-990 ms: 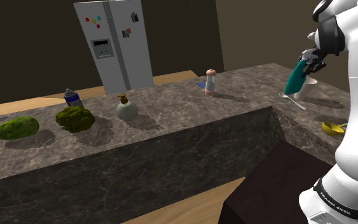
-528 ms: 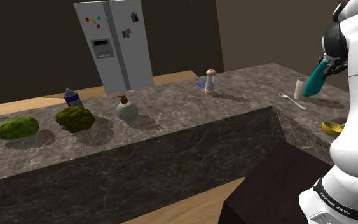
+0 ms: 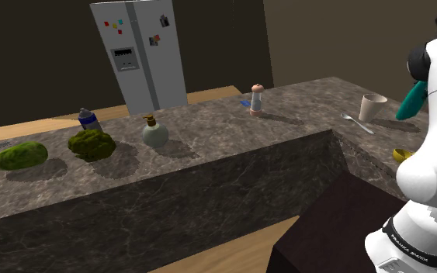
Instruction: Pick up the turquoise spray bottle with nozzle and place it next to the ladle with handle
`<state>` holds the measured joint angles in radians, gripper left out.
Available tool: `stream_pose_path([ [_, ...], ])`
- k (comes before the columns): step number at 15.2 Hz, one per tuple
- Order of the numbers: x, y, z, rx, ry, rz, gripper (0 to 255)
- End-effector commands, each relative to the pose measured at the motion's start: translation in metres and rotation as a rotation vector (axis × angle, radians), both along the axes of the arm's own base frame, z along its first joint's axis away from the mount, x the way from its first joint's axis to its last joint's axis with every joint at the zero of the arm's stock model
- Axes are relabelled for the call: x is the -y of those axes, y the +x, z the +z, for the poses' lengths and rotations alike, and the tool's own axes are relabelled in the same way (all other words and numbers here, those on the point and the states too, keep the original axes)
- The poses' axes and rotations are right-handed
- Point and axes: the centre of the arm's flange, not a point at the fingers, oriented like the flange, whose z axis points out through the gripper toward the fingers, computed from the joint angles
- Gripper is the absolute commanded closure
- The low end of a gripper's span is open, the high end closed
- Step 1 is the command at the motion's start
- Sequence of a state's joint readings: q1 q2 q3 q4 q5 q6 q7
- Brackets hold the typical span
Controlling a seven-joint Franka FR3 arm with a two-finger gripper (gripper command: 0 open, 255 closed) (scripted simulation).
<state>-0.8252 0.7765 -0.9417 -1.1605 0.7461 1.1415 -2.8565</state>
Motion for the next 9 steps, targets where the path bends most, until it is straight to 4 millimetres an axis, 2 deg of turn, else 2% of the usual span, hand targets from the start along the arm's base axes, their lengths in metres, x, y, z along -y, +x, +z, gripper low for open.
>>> stream_pose_path([
  [1,0.017,-0.025,0.000,0.001,0.001,0.001,255],
  [5,0.044,-0.063,0.000,0.001,0.001,0.001,255],
  [9,0.044,-0.063,-0.021,0.001,0.001,0.001,255],
])
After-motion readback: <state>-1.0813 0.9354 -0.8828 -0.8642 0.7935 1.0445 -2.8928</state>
